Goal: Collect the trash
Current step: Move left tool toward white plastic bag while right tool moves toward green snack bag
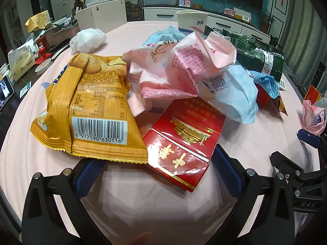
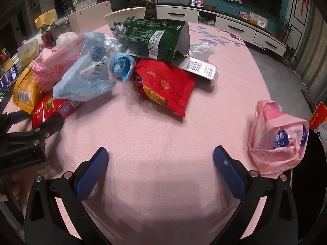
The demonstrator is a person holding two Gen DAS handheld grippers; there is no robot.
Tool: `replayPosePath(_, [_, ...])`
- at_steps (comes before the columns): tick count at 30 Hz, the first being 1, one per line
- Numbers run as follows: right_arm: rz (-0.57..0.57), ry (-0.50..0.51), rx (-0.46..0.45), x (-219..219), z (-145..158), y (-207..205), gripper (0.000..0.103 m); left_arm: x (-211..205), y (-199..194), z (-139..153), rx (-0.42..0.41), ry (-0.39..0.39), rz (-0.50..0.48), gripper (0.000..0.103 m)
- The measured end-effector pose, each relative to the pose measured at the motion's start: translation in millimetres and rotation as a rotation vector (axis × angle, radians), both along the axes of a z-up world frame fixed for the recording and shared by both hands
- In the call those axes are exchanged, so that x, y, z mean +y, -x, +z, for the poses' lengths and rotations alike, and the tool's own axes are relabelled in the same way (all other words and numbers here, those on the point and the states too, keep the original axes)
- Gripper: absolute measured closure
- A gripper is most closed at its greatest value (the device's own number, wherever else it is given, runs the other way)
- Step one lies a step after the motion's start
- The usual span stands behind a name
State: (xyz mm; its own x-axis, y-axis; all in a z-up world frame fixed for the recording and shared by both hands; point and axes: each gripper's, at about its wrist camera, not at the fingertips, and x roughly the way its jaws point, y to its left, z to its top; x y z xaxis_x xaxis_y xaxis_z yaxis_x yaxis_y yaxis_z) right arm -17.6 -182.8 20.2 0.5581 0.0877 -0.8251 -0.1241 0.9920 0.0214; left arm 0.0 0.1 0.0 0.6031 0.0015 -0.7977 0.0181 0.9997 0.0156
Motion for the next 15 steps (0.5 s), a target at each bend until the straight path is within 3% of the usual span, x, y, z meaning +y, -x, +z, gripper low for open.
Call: replayPosePath(15, [0.000, 0.001, 0.000, 2.1, -0.1, -2.6, 0.002, 0.4, -0.1, 0.0, 0.000, 0.000, 0.002, 0.002])
